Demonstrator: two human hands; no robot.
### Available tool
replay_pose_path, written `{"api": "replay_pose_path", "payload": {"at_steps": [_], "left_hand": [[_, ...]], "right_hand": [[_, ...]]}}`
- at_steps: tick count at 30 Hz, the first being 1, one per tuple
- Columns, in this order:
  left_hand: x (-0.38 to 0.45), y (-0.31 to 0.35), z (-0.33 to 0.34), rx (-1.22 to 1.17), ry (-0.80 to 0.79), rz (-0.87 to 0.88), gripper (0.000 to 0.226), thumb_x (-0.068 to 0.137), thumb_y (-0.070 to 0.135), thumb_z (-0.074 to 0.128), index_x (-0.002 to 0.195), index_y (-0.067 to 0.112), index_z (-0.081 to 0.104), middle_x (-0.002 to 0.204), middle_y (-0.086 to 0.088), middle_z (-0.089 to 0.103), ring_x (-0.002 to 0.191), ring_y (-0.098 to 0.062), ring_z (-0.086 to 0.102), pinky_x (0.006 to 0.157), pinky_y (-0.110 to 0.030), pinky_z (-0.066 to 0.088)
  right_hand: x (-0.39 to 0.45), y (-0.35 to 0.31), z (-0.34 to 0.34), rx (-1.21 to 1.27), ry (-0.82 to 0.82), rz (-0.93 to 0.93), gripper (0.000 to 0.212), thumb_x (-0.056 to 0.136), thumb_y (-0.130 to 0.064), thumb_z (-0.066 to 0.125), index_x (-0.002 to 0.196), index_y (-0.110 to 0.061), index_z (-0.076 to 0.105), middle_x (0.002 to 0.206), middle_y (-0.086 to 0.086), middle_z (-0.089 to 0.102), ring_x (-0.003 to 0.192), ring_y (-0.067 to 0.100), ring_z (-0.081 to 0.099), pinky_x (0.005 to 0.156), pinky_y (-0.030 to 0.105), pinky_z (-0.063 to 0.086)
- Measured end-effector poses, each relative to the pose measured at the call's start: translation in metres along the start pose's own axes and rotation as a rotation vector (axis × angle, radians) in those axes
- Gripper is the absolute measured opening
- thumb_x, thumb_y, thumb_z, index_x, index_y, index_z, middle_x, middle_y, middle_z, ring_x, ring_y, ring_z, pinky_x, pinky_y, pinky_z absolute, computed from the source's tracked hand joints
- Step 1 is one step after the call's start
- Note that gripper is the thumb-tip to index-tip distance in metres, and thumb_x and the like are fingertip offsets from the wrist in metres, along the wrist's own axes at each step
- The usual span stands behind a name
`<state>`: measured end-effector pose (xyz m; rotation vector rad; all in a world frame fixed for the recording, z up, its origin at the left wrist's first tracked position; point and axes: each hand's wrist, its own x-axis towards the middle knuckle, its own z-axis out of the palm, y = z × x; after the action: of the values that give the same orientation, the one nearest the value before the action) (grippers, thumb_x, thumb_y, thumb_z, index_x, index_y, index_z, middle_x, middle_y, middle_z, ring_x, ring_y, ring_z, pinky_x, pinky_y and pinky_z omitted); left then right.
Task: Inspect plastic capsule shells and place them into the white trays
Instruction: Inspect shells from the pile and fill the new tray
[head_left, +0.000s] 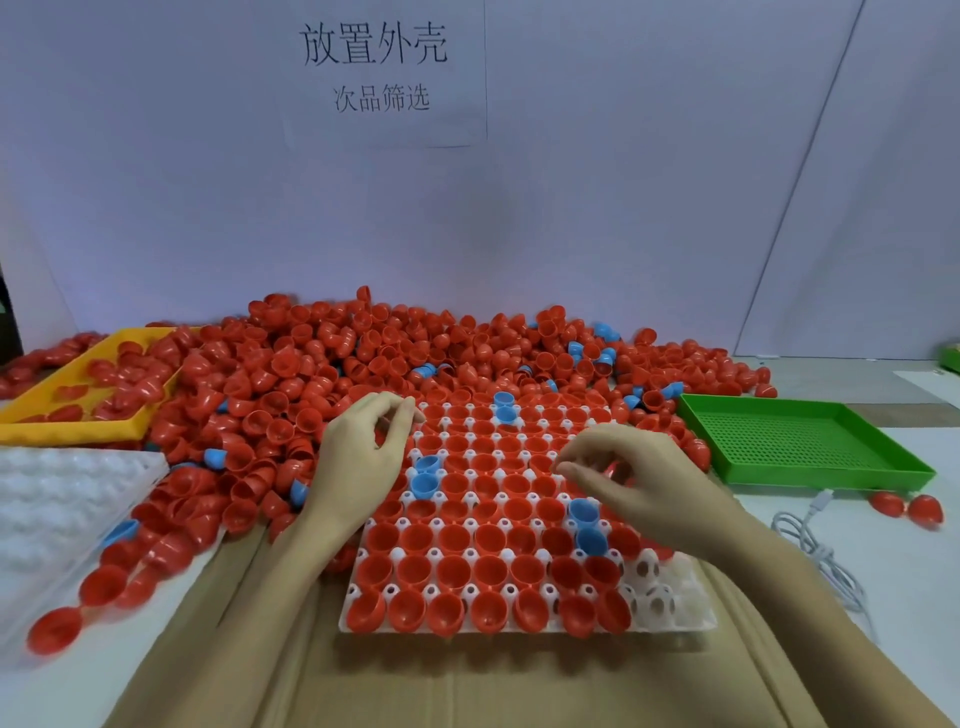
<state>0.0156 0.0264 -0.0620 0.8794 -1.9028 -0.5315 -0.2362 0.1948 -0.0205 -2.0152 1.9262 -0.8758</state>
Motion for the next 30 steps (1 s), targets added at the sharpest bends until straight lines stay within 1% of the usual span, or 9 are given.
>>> {"api": "replay_pose_path", "payload": {"at_steps": [3,7,11,16,18,21,23,26,30], "left_hand": [[-0.001,-0.004,0.002,0.047,-0.037,-0.007,0.020,0.106,0.019,0.059,0.094,0.017,0.075,0.092,0.010,0.073,0.088,-0.007,0.068,0.082,-0.023,0.054],[-0.003,-0.005,0.006,0.113,-0.088,0.015,0.016,0.104,0.016,0.061,0.094,0.018,0.073,0.091,0.008,0.069,0.087,-0.012,0.065,0.080,-0.033,0.055],[-0.003,-0.003,0.009,0.048,-0.084,-0.044,0.013,0.103,0.018,0.064,0.096,0.026,0.071,0.095,0.014,0.069,0.094,-0.007,0.065,0.084,-0.021,0.053],[0.053,-0.010,0.031,0.174,-0.100,-0.006,0.010,0.103,0.020,0.062,0.104,0.023,0.071,0.102,0.013,0.065,0.094,-0.002,0.060,0.081,-0.013,0.044],[0.090,-0.022,0.045,0.282,-0.147,-0.012,0.014,0.103,0.018,0.060,0.110,0.016,0.072,0.108,0.004,0.064,0.098,-0.008,0.059,0.086,-0.018,0.043],[0.141,-0.044,0.058,0.490,-0.220,0.031,0.017,0.101,0.009,0.059,0.113,0.008,0.071,0.117,-0.007,0.066,0.110,-0.024,0.060,0.096,-0.034,0.048],[0.164,-0.057,0.060,0.591,-0.319,0.092,0.016,0.098,0.006,0.062,0.110,0.009,0.073,0.115,-0.006,0.068,0.112,-0.025,0.060,0.097,-0.042,0.050],[0.182,-0.072,0.060,0.672,-0.465,0.093,0.014,0.092,0.011,0.071,0.106,0.014,0.075,0.112,-0.003,0.073,0.111,-0.023,0.064,0.095,-0.043,0.053],[0.183,-0.087,0.066,0.614,-0.408,0.042,0.019,0.091,0.011,0.076,0.109,0.013,0.074,0.104,-0.003,0.075,0.101,-0.024,0.069,0.091,-0.047,0.056]], "right_hand": [[0.034,0.024,0.007,0.066,0.092,0.026,0.012,0.101,-0.032,0.067,0.105,-0.027,0.077,0.091,-0.016,0.073,0.086,-0.001,0.067,0.073,0.014,0.052],[0.060,0.050,0.025,0.102,0.190,0.065,0.013,0.103,-0.028,0.064,0.107,-0.025,0.076,0.090,-0.015,0.073,0.087,-0.002,0.066,0.076,0.013,0.052],[0.064,0.066,0.038,0.106,0.213,0.024,0.012,0.103,-0.030,0.063,0.104,-0.035,0.074,0.090,-0.017,0.074,0.090,0.000,0.068,0.079,0.015,0.054],[0.064,0.068,0.036,0.121,0.249,-0.020,0.013,0.100,-0.043,0.057,0.101,-0.043,0.071,0.094,-0.022,0.072,0.091,0.003,0.069,0.077,0.014,0.053],[0.063,0.068,0.035,0.132,0.270,-0.041,0.013,0.102,-0.040,0.058,0.100,-0.043,0.070,0.094,-0.022,0.072,0.091,0.004,0.070,0.076,0.014,0.052],[0.060,0.067,0.034,0.139,0.302,-0.063,0.014,0.103,-0.034,0.059,0.101,-0.042,0.071,0.095,-0.024,0.071,0.091,0.004,0.069,0.075,0.014,0.052],[0.058,0.064,0.032,0.144,0.323,-0.064,0.015,0.102,-0.037,0.057,0.101,-0.039,0.072,0.095,-0.024,0.070,0.091,0.003,0.069,0.073,0.015,0.052],[0.053,0.060,0.028,0.174,0.372,-0.076,0.016,0.102,-0.035,0.056,0.101,-0.037,0.072,0.093,-0.024,0.070,0.089,0.004,0.069,0.073,0.012,0.050],[0.052,0.055,0.027,0.195,0.398,-0.069,0.016,0.104,-0.028,0.058,0.099,-0.033,0.073,0.086,-0.020,0.070,0.083,0.007,0.070,0.070,0.012,0.050]]}}
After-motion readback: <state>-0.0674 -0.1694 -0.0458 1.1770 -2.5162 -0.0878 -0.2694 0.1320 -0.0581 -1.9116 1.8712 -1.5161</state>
